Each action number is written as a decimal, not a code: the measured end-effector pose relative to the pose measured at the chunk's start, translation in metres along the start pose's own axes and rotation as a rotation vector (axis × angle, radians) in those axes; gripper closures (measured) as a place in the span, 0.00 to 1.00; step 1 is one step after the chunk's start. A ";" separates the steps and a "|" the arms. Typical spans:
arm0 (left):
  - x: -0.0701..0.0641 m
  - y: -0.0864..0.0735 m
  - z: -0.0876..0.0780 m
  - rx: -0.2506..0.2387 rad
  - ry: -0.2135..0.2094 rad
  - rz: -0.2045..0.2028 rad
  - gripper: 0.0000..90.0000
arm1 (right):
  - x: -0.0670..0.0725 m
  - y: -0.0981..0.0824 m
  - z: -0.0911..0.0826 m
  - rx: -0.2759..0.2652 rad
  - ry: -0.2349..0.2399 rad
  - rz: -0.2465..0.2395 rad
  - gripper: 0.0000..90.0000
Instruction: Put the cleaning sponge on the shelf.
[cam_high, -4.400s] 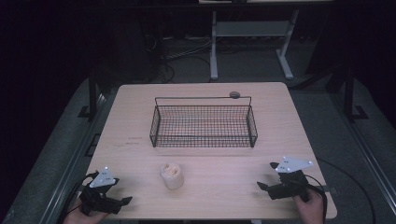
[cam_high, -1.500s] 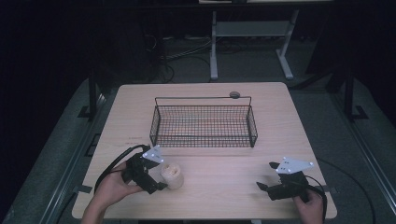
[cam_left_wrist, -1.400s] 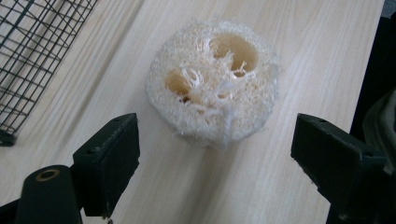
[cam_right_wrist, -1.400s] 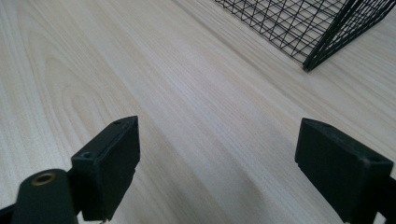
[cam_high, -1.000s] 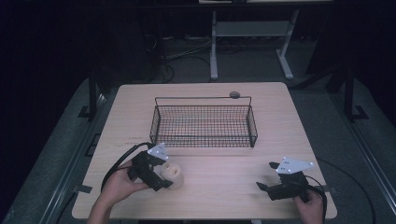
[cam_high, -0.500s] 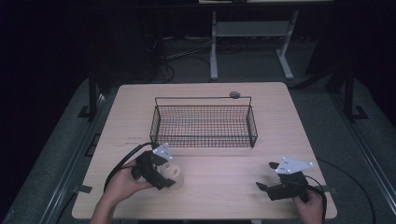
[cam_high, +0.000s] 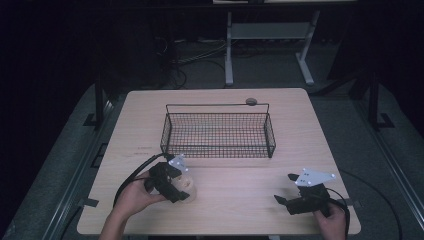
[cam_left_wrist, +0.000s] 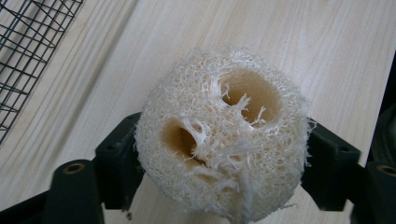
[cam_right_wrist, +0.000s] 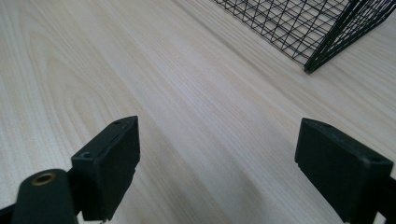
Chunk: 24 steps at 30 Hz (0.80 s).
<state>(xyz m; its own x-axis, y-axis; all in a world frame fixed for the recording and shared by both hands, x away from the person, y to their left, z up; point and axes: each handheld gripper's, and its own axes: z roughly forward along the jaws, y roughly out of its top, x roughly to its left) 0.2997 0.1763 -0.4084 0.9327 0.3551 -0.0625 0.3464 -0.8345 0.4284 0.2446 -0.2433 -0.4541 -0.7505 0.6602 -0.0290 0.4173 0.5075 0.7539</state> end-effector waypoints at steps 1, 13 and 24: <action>0.000 0.000 0.000 0.000 0.000 -0.002 0.29 | 0.000 0.000 0.000 0.000 0.001 0.000 0.15; 0.001 0.001 -0.002 -0.007 0.001 -0.006 0.31 | 0.000 0.000 0.000 -0.003 -0.005 -0.009 0.15; 0.000 0.002 -0.004 -0.011 0.001 -0.001 0.31 | 0.001 0.000 0.000 -0.003 -0.002 -0.003 0.15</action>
<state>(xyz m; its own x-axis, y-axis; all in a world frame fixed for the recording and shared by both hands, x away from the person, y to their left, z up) 0.2998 0.1763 -0.4038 0.9323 0.3564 -0.0621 0.3463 -0.8295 0.4381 0.2442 -0.2426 -0.4537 -0.7507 0.6598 -0.0330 0.4135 0.5082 0.7555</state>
